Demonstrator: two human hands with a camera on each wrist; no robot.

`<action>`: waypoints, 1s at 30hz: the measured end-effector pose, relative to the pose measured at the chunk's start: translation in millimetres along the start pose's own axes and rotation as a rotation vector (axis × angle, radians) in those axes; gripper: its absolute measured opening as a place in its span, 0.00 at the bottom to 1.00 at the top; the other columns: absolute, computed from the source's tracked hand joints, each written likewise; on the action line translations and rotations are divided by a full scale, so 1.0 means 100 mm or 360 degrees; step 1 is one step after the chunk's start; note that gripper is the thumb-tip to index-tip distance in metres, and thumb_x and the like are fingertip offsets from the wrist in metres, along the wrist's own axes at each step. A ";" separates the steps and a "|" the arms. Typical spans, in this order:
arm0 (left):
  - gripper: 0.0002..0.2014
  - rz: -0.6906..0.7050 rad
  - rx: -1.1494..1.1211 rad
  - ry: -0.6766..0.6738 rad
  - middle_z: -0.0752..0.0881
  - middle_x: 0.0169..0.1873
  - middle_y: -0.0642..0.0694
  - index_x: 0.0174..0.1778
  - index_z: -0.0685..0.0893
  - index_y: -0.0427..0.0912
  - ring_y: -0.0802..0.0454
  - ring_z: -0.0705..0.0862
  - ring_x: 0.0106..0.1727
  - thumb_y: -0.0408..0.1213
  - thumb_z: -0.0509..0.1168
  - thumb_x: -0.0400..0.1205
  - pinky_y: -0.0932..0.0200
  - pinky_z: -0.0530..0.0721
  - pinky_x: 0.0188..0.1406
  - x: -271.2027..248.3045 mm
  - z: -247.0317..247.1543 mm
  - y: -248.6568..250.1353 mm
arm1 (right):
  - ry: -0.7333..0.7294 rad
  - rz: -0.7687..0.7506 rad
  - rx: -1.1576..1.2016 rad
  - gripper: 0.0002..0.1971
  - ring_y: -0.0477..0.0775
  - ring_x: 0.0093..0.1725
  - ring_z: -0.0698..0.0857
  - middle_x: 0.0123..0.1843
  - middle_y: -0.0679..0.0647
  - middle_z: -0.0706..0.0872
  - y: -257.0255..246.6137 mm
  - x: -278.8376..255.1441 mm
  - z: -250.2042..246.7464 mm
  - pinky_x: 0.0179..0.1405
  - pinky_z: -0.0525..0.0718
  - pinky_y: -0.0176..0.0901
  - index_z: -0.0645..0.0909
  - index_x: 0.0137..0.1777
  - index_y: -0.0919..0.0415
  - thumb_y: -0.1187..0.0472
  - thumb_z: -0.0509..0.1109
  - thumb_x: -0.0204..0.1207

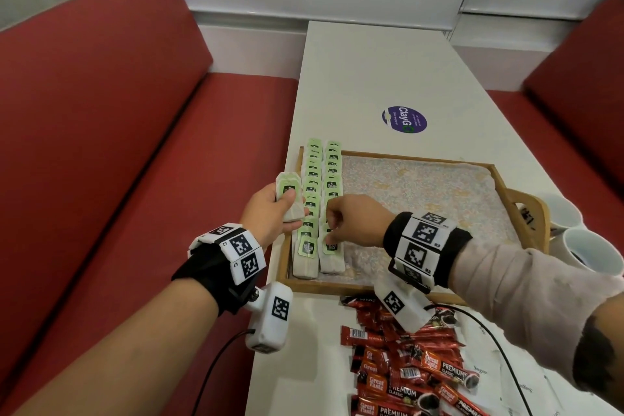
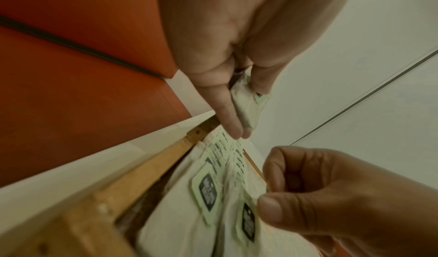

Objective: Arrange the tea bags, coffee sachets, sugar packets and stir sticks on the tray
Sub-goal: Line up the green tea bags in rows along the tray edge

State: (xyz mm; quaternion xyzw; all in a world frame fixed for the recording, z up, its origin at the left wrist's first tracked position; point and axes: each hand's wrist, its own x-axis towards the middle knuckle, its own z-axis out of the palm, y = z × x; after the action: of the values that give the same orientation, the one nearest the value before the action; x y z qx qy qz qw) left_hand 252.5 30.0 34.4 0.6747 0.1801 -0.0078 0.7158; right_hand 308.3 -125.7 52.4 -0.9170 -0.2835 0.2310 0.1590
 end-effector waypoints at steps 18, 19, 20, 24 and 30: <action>0.10 -0.0013 0.0019 -0.0038 0.86 0.56 0.36 0.59 0.79 0.37 0.40 0.86 0.56 0.24 0.60 0.84 0.47 0.88 0.51 -0.06 0.00 0.02 | 0.0228 -0.0017 0.0337 0.11 0.44 0.32 0.77 0.42 0.52 0.85 -0.08 0.03 -0.14 0.32 0.74 0.38 0.78 0.52 0.57 0.51 0.70 0.78; 0.11 0.0000 0.0028 -0.0048 0.87 0.55 0.36 0.58 0.80 0.39 0.40 0.86 0.56 0.24 0.61 0.83 0.43 0.87 0.54 -0.08 0.00 0.02 | 0.0299 -0.0008 0.0434 0.13 0.44 0.31 0.76 0.43 0.54 0.86 -0.09 0.04 -0.16 0.32 0.74 0.39 0.78 0.55 0.58 0.50 0.70 0.78; 0.11 0.0012 0.0039 -0.0062 0.87 0.55 0.35 0.56 0.81 0.40 0.39 0.86 0.56 0.23 0.62 0.82 0.40 0.85 0.56 -0.09 0.01 0.03 | 0.0344 -0.0005 0.0514 0.14 0.44 0.31 0.76 0.44 0.54 0.85 -0.10 0.03 -0.18 0.33 0.75 0.40 0.77 0.57 0.58 0.50 0.69 0.78; 0.11 0.0019 0.0039 -0.0104 0.88 0.49 0.38 0.51 0.82 0.43 0.40 0.88 0.53 0.23 0.64 0.80 0.40 0.85 0.56 -0.14 0.03 0.04 | 0.0402 -0.0058 0.0606 0.09 0.46 0.35 0.78 0.40 0.49 0.81 -0.13 0.01 -0.21 0.39 0.79 0.44 0.81 0.53 0.58 0.53 0.70 0.78; 0.08 -0.0023 -0.0066 -0.0161 0.88 0.48 0.41 0.58 0.79 0.38 0.52 0.89 0.42 0.31 0.61 0.84 0.59 0.90 0.36 -0.22 0.04 0.07 | 0.0428 -0.0081 0.0672 0.06 0.36 0.20 0.76 0.36 0.49 0.84 -0.13 -0.04 -0.21 0.21 0.74 0.29 0.80 0.43 0.58 0.59 0.67 0.81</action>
State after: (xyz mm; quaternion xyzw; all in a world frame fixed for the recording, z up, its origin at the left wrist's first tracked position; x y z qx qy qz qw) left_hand 234.8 21.3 47.4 0.6570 0.1487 -0.0433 0.7378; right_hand 310.1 -121.4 77.4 -0.8785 -0.2283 0.1570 0.3891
